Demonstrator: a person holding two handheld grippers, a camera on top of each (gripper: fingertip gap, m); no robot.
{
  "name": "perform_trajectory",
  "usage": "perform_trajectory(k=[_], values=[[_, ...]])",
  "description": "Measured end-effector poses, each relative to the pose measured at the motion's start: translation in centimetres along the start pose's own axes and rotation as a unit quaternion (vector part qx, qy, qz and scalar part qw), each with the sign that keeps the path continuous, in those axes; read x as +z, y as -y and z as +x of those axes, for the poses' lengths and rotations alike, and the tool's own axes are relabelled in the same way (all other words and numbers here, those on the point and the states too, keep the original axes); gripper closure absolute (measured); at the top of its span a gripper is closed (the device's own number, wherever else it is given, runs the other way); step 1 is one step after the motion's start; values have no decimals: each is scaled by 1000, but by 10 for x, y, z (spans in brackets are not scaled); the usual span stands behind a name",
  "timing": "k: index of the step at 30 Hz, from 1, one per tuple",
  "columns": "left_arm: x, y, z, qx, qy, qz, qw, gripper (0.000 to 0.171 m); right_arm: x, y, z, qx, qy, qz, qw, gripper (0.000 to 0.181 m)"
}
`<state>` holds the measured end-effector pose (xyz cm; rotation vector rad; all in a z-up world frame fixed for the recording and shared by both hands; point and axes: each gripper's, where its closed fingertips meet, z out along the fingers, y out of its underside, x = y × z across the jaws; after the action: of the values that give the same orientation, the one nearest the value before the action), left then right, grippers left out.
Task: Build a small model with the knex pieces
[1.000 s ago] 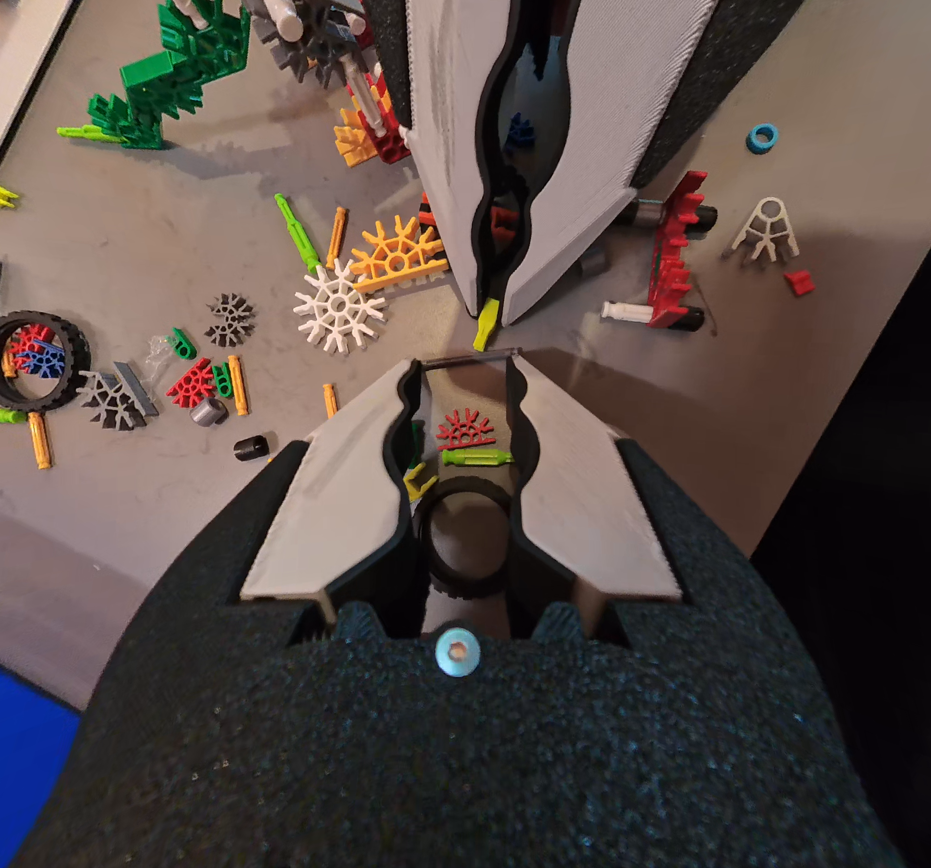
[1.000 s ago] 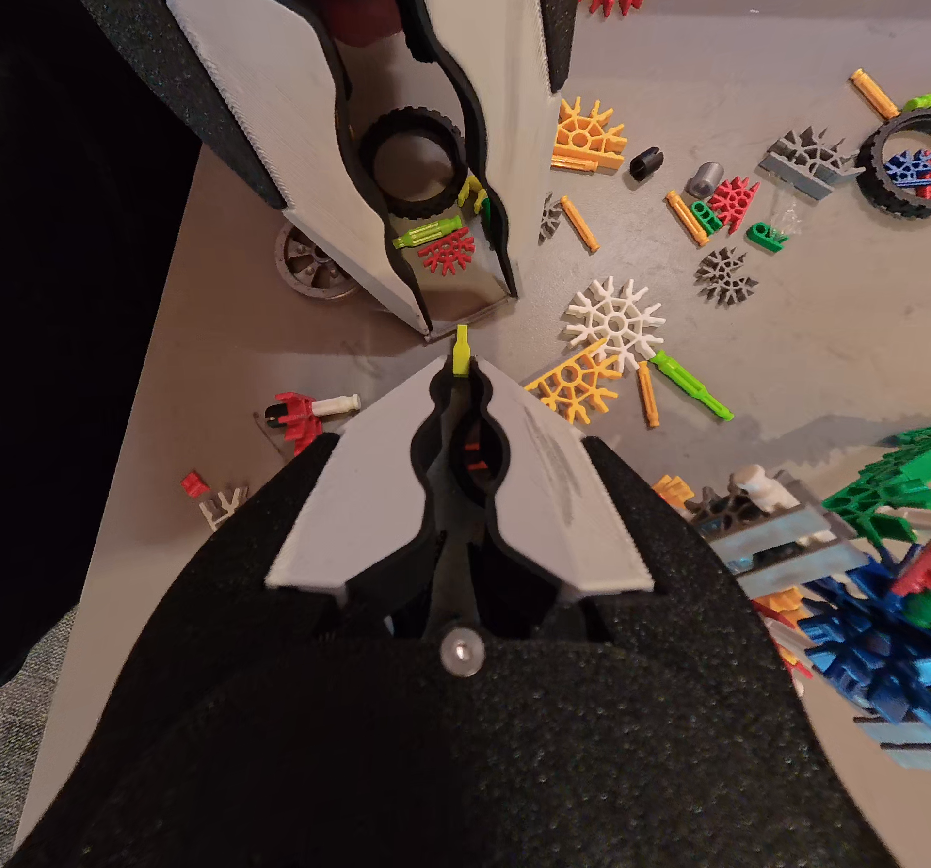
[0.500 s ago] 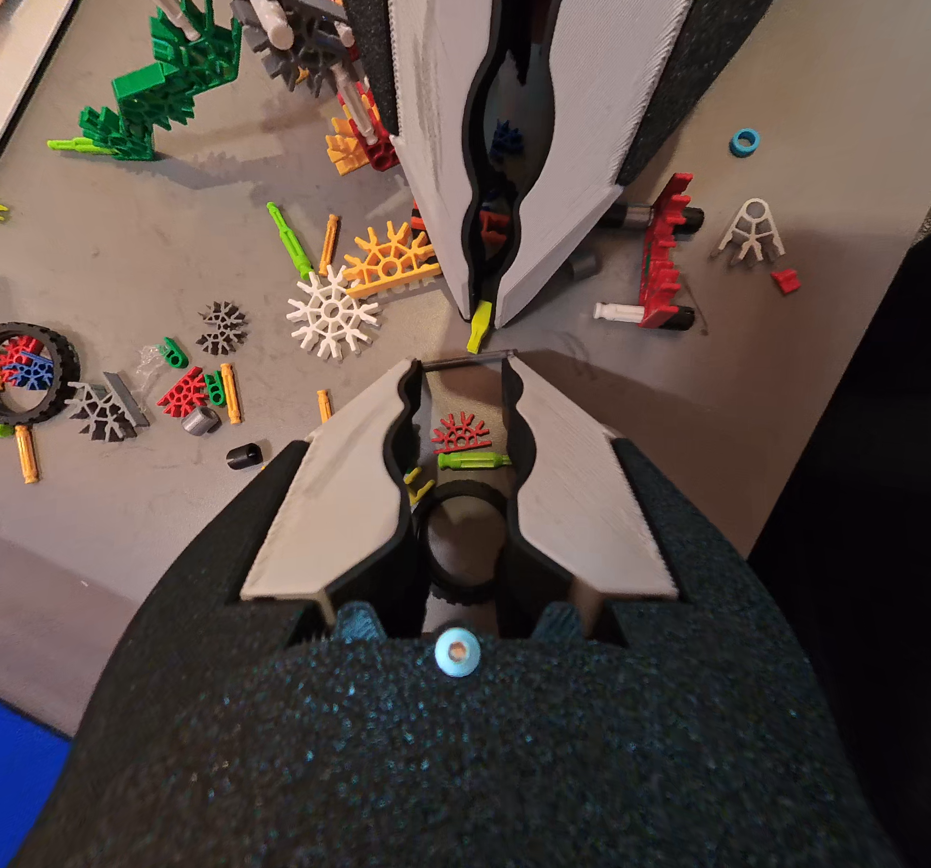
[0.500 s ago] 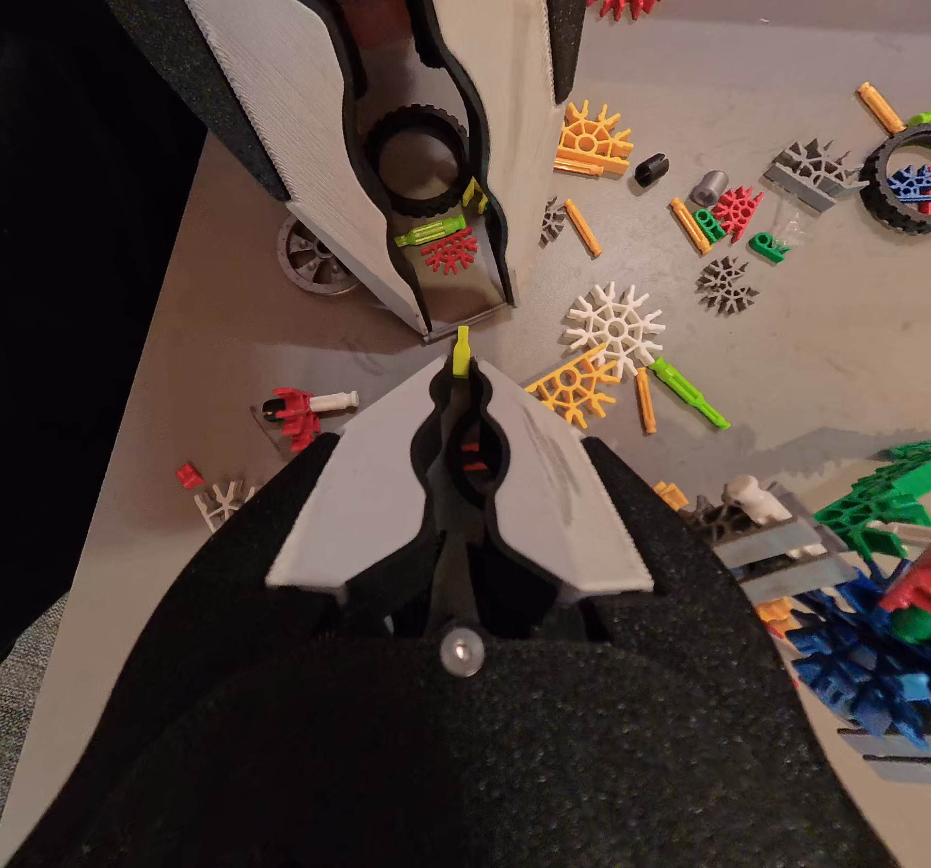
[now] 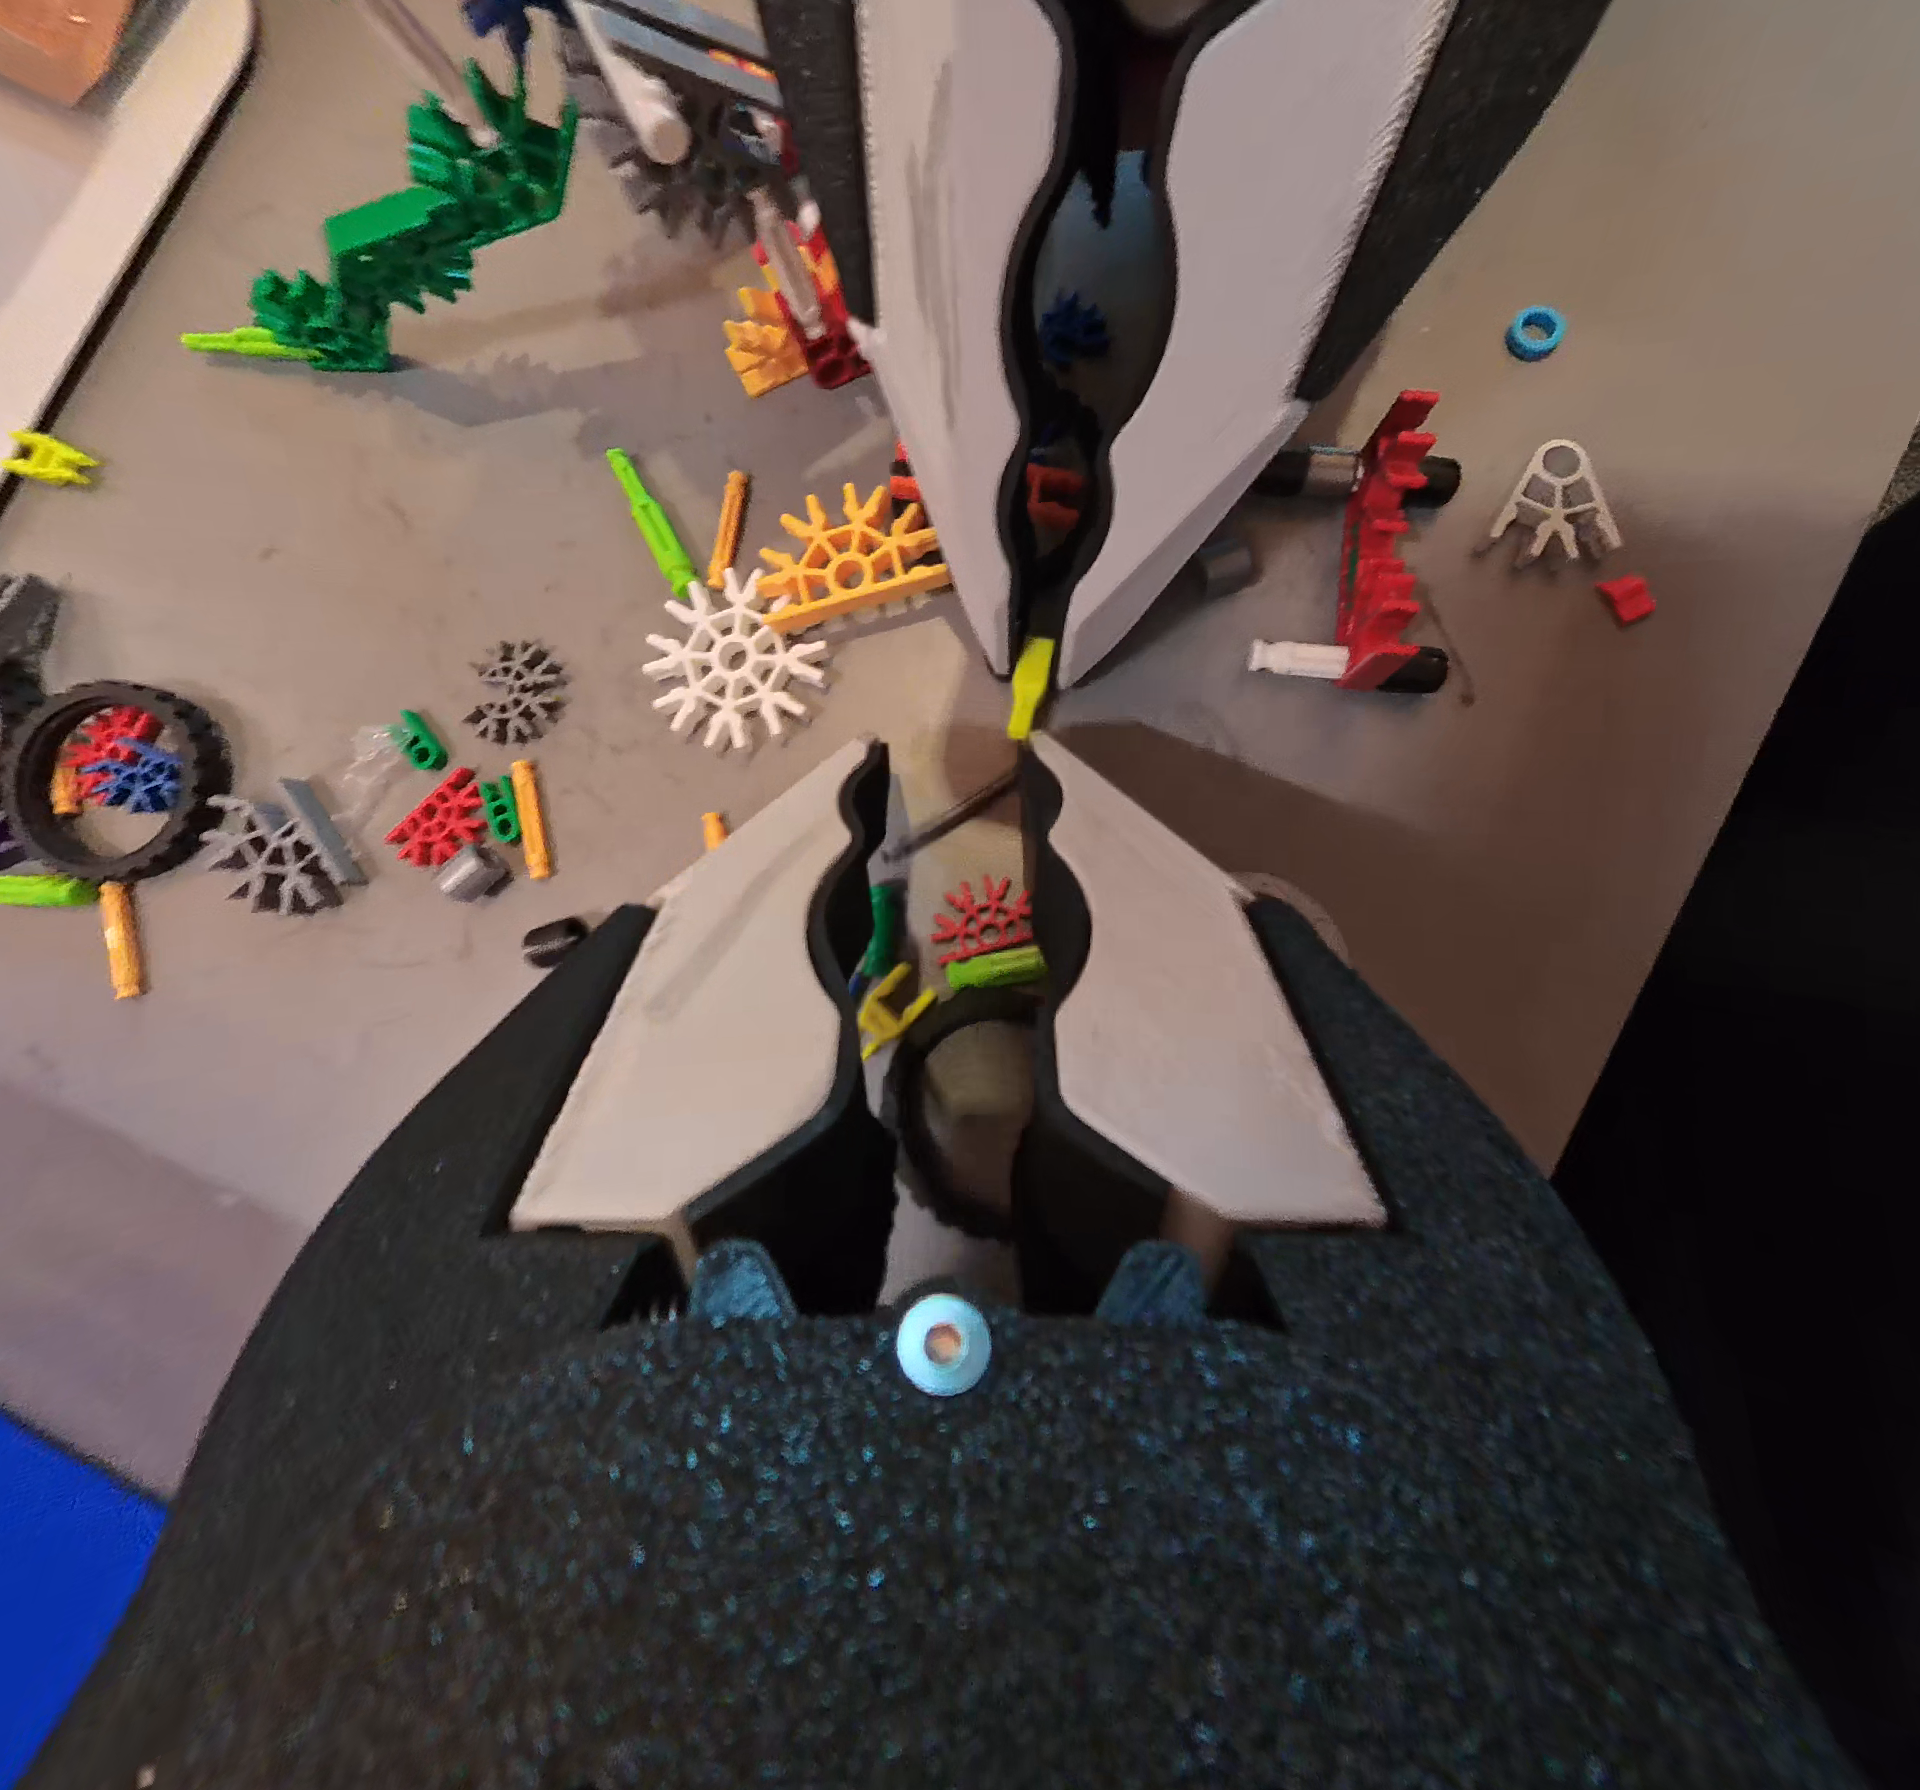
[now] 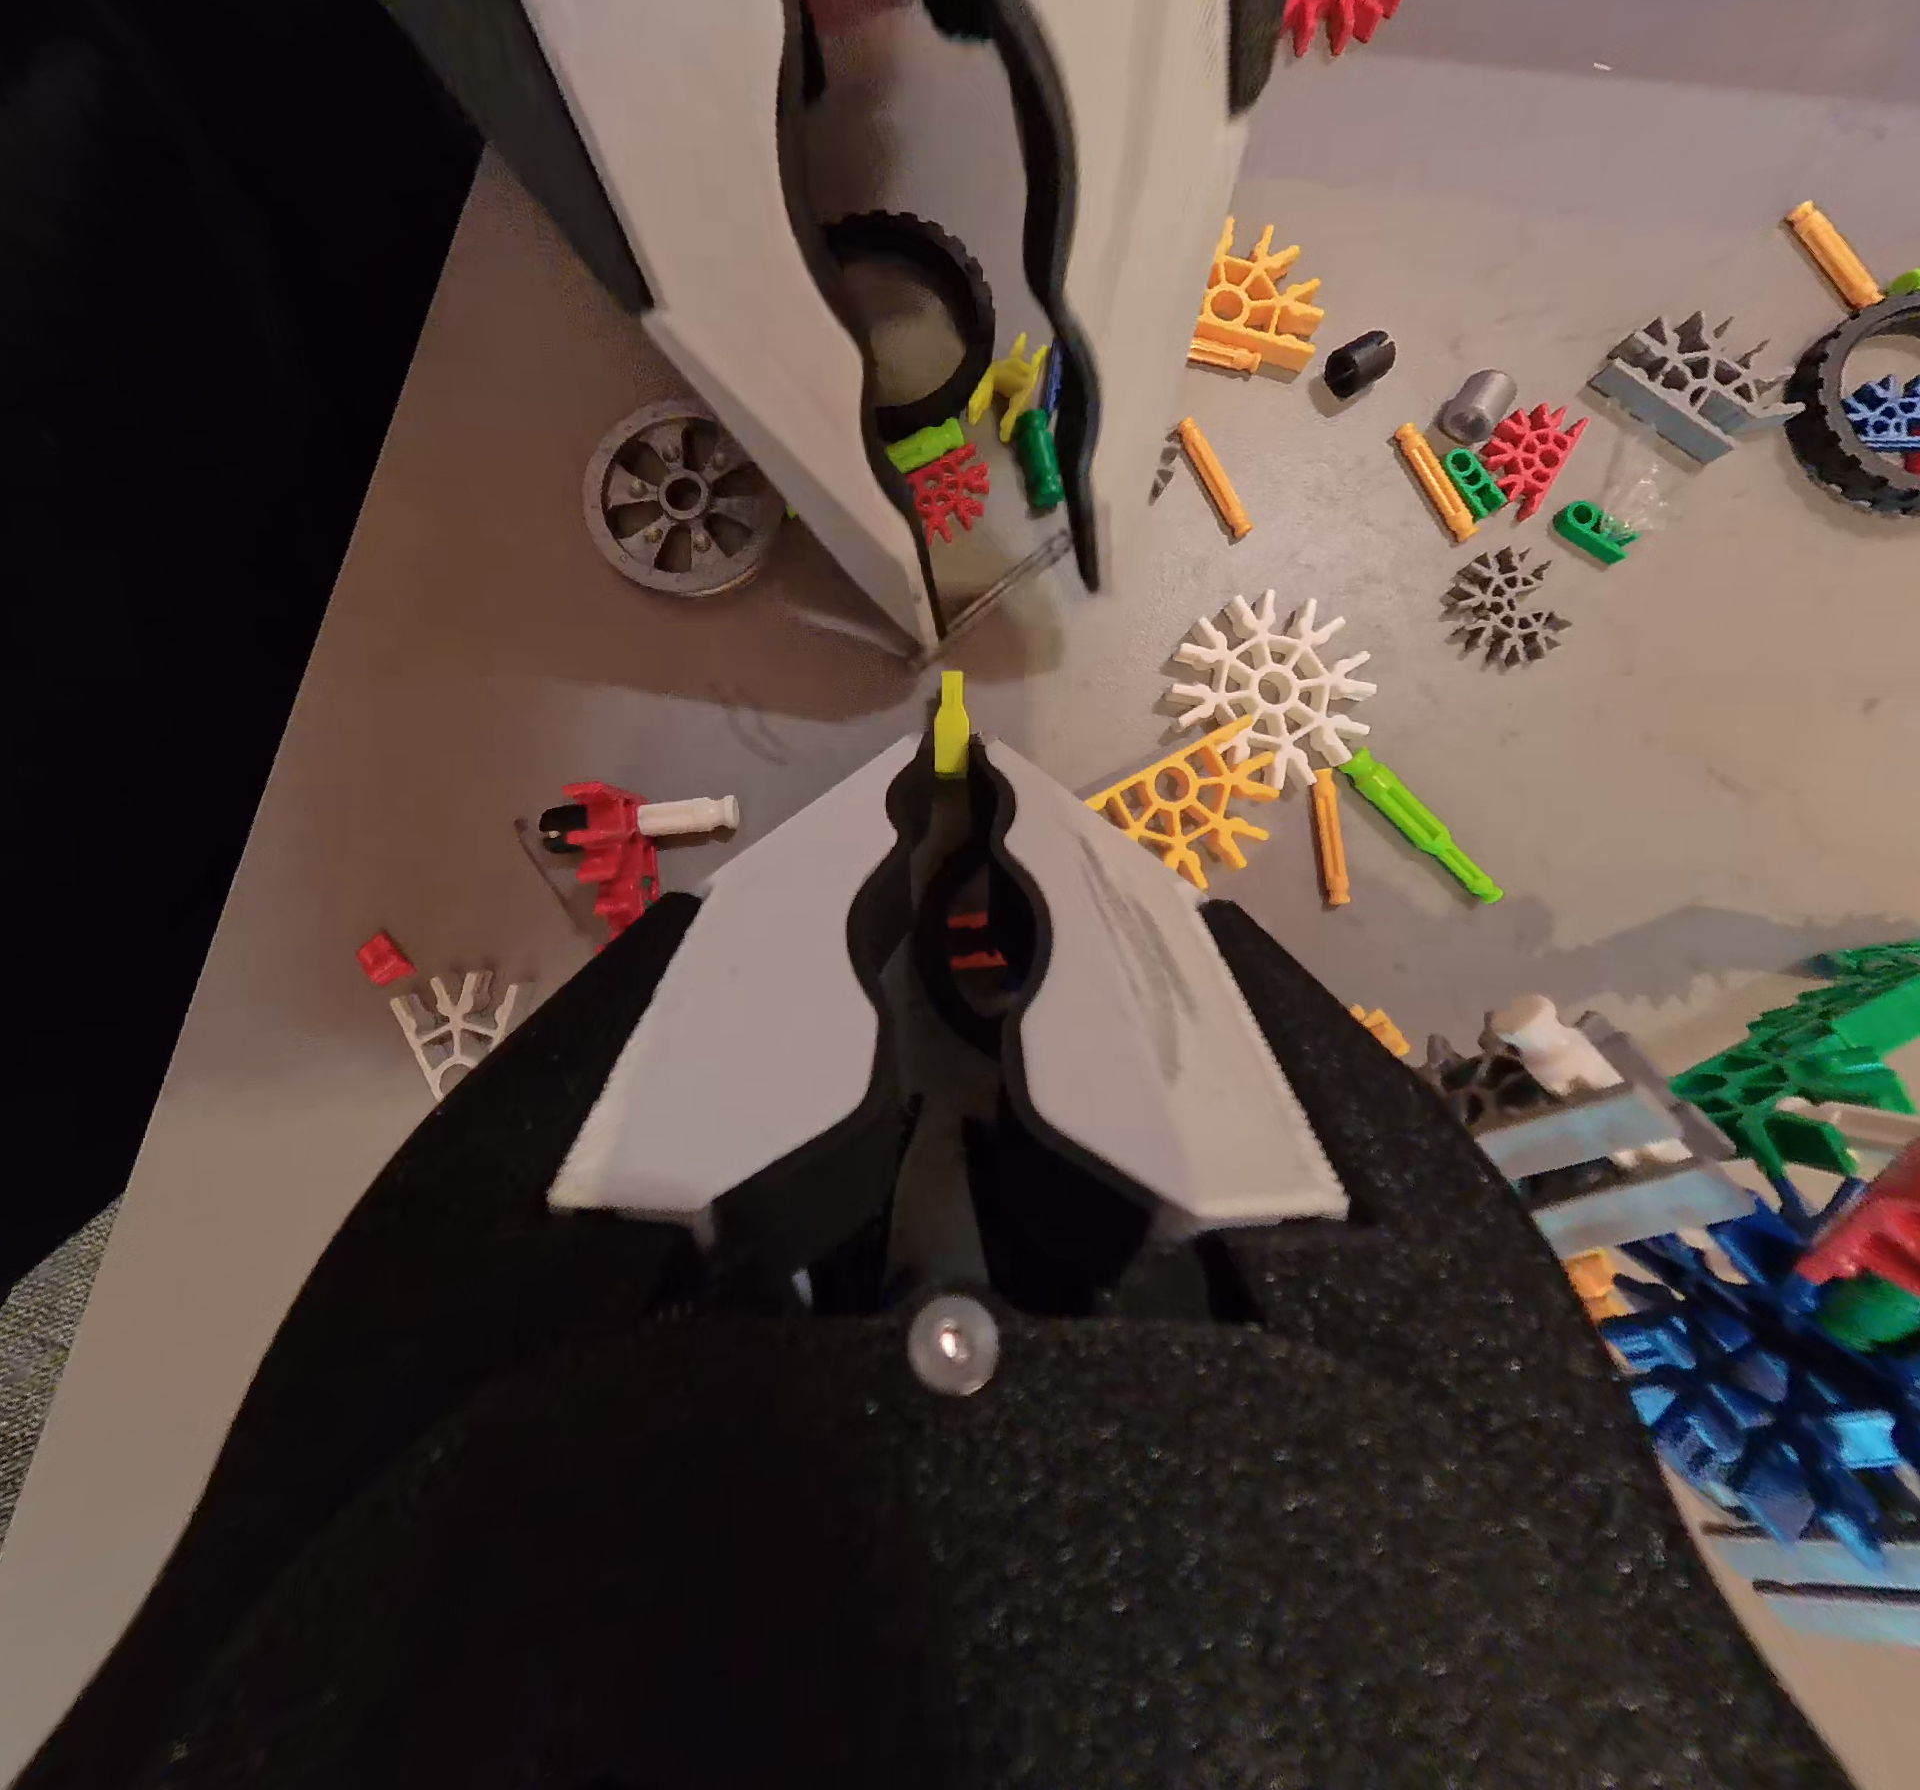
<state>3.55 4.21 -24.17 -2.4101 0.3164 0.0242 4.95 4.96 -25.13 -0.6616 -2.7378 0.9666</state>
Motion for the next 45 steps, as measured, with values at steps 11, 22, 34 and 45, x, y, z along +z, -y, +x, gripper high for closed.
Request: perform_trajectory(k=[11,22,34,45], values=[[-7,-14,1,-2,20,-49,999,145,-2,-2,5,1,-10,-2,1000,176],[-4,-14,2,-52,89,-54,993,131,-1,-2,5,2,-12,-2,1000,176],[0,-16,1,-124,45,-47,990,136,-1,-2,4,6,-11,-1,1000,176],[4,-11,4,-102,35,-38,993,142,-1,-1,2,2,-9,0,1000,176]])
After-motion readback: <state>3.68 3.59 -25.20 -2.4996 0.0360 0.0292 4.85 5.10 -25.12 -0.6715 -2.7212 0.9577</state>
